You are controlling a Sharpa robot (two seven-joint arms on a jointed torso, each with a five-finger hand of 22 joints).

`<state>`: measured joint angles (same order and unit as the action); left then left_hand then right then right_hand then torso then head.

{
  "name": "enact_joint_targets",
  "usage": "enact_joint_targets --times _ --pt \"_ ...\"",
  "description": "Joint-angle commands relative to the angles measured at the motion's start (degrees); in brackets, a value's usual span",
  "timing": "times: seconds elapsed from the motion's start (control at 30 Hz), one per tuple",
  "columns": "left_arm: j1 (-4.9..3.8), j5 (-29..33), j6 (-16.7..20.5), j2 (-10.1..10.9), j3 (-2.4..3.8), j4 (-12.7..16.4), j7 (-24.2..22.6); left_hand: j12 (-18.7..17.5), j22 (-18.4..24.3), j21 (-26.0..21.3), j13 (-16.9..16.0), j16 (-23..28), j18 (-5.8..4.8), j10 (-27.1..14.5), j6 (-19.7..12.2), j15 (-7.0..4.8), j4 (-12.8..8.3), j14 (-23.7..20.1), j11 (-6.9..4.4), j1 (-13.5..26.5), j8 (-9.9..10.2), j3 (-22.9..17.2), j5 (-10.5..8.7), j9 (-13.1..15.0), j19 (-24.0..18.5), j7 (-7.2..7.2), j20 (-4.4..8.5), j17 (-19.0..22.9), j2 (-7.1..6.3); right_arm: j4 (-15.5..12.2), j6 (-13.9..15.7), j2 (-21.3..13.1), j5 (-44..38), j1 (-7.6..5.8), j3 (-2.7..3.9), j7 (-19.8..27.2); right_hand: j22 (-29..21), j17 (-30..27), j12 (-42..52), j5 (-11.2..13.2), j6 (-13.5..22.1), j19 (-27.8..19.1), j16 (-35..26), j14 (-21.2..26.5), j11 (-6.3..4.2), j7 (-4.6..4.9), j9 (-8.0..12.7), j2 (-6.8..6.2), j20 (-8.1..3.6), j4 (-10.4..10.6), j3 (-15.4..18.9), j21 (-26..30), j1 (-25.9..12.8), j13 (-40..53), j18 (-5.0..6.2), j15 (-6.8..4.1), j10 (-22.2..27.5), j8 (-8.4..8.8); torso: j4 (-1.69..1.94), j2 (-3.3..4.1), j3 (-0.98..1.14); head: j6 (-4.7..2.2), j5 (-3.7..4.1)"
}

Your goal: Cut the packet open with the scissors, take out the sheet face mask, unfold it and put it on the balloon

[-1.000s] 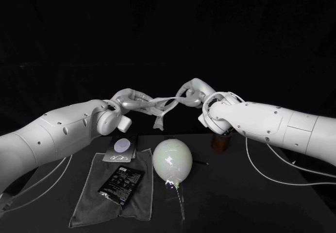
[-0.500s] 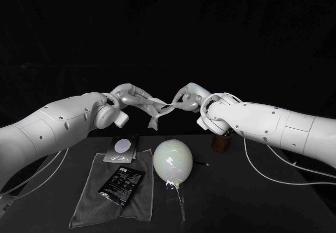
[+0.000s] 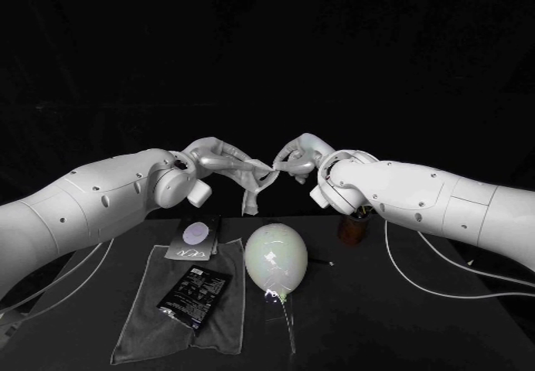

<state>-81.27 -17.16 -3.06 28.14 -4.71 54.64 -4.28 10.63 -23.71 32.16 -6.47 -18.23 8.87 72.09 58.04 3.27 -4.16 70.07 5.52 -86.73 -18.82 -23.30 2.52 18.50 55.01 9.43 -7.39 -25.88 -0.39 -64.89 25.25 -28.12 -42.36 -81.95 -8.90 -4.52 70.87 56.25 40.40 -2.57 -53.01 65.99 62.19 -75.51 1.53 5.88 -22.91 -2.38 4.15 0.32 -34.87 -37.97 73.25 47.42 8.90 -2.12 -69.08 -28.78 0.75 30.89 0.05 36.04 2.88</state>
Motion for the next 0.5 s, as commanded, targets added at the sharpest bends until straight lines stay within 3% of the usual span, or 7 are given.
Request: enact_joint_targets --times 0.03,0.07,0.2,0.23,0.3,0.43,0.5 --pt "-0.15 5.7 -0.1 0.2 0.08 0.8 1.6 0.5 0.1 -0.2 -0.2 -0.1 0.41 0.2 0.2 -1.40 0.6 0.9 -0.63 1.3 0.1 -0.5 0.21 0.2 -0.9 -0.46 -0.21 -0.4 0.55 0.5 0.1 0.1 7.5 -0.01 -0.08 0.5 -3.1 -5.9 -3.9 -0.2 0.5 -2.7 -6.1 3.0 -0.03 0.21 0.5 0.39 0.09 0.4 -0.1 6.8 0.5 -2.8 1.50 0.13 1.6 0.53 -0.03 -0.01 0.02 -0.11 0.04" --pt "-0.16 6.2 0.5 0.4 0.08 1.0 1.8 0.5 0.2 -0.3 -0.3 -0.1 0.38 0.3 0.3 -1.40 0.7 0.8 -0.68 1.6 0.0 -0.5 0.20 0.3 -1.1 -0.54 -0.29 -0.5 0.58 0.6 -0.1 0.1 8.5 0.03 -0.13 0.3 -4.9 -11.9 -6.9 -0.3 0.9 -3.6 -13.5 6.6 0.50 0.46 0.8 0.63 0.44 0.5 -0.4 9.1 0.5 -5.0 1.43 0.56 1.8 1.10 -0.04 0.02 0.01 -0.11 0.05" --pt "-0.16 7.7 2.4 0.7 0.08 1.7 2.2 1.2 0.7 -1.3 -0.8 -0.6 0.07 1.2 0.2 -1.43 2.2 1.1 -0.98 3.6 -0.2 -0.4 0.19 0.7 -2.3 -0.88 -1.07 -1.4 0.95 1.0 -1.2 0.1 11.4 0.30 -0.32 -0.1 -11.2 -17.0 -18.1 -1.1 0.7 -5.1 -24.8 9.2 1.79 1.57 1.3 0.94 1.81 1.0 -1.5 16.1 0.6 -13.8 1.34 2.09 2.1 2.44 -0.02 0.04 0.03 -0.17 0.11" --pt "-0.16 8.1 3.1 0.8 0.08 2.0 2.3 1.3 0.7 -1.4 -0.9 -0.7 0.13 1.3 0.2 -1.50 2.3 1.1 -1.06 3.8 -0.3 -0.4 0.20 0.8 -2.2 -0.95 -1.13 -1.6 0.97 1.1 -1.5 0.1 12.2 0.45 -0.37 -0.2 -12.4 -17.7 -19.7 -0.4 0.4 -4.5 -26.4 8.2 2.21 1.33 1.3 0.78 2.03 0.8 -1.2 17.1 0.7 -15.5 1.47 1.95 0.7 2.65 0.02 0.03 0.05 -0.18 0.10" --pt "-0.16 9.0 4.8 0.9 0.08 2.5 2.6 1.5 0.9 -1.6 -1.2 -1.1 0.30 1.4 0.1 -1.62 2.5 1.1 -1.19 4.0 -0.5 -0.5 0.18 1.1 -2.2 -1.13 -1.30 -2.2 1.06 1.1 -2.2 0.0 13.6 0.77 -0.43 -0.3 -14.4 -19.4 -23.2 -0.2 0.3 -5.7 -30.3 10.3 2.24 2.24 1.5 1.12 2.55 1.1 -1.6 19.4 0.6 -18.3 1.25 2.99 1.3 3.15 0.07 0.01 0.08 -0.15 0.09" --pt "-0.16 10.1 7.7 1.2 0.07 3.5 3.4 1.6 1.5 -2.6 -1.6 -1.2 0.23 0.9 -0.2 -1.38 2.9 -0.5 -1.16 4.4 -0.9 -0.9 0.20 1.8 -2.9 -1.29 -1.92 -2.9 1.38 1.0 -2.7 -0.1 15.9 1.44 -0.51 -0.1 -17.9 -22.2 -28.5 -0.2 -0.1 -7.2 -36.1 12.2 3.26 2.67 1.8 1.21 3.69 1.1 -1.5 23.0 0.7 -23.2 1.12 4.25 1.3 3.87 0.10 0.00 0.08 -0.14 0.14" --pt "-0.17 10.2 9.1 1.4 0.07 4.1 4.2 1.5 2.0 -3.4 -1.7 -1.0 0.04 -0.2 -0.4 -0.96 3.1 -2.3 -0.99 4.6 -1.2 -1.2 0.21 2.3 -3.8 -1.30 -2.42 -3.2 1.39 0.9 -2.3 -0.2 18.3 1.82 -0.54 0.9 -20.3 -24.4 -31.9 -0.3 -0.3 -10.5 -40.8 16.9 4.63 3.43 1.8 1.03 4.84 1.3 -1.9 26.3 0.7 -26.0 0.45 6.15 3.7 4.11 0.09 0.02 0.06 -0.15 0.18"
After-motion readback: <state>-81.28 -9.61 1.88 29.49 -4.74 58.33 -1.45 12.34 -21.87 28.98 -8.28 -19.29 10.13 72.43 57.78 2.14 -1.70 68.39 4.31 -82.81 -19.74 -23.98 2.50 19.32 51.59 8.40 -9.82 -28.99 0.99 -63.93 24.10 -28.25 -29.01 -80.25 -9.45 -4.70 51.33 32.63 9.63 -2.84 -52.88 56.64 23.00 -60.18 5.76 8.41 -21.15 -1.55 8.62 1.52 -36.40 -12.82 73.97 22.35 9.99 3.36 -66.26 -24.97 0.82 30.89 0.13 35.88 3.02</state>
